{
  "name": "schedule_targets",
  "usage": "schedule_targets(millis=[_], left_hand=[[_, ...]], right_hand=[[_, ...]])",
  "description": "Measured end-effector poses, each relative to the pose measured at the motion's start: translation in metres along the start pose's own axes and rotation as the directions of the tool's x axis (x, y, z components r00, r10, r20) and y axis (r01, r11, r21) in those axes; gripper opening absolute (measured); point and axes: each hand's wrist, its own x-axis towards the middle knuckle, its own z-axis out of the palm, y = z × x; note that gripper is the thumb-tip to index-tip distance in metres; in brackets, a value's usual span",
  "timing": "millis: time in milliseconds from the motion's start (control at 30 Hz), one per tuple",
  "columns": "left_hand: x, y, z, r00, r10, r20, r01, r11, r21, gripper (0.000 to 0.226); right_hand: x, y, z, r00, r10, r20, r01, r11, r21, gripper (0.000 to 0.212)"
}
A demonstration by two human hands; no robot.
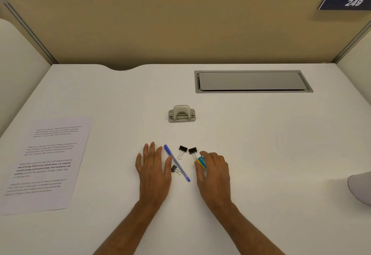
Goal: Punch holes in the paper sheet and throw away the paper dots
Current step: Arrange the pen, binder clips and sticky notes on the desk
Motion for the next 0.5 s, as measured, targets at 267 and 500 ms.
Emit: schedule_targets(millis=[267, 500], left_hand=[[0.017, 0.017, -0.009, 0.985, -0.129, -0.114, 0.130, 0.991, 0.009, 0.030], [0.025, 0.027, -0.005, 0.977, -0.208, -0.042, 0.207, 0.978, -0.026, 0.032]], right_hand=[[0.020, -0.007, 0.009, 0.992, 0.110, 0.069, -0.116, 0.988, 0.104, 0.031], [0.033, -0.010, 0.010, 0.980, 0.092, 0.179, -0.097, 0.995, 0.023, 0.035]])
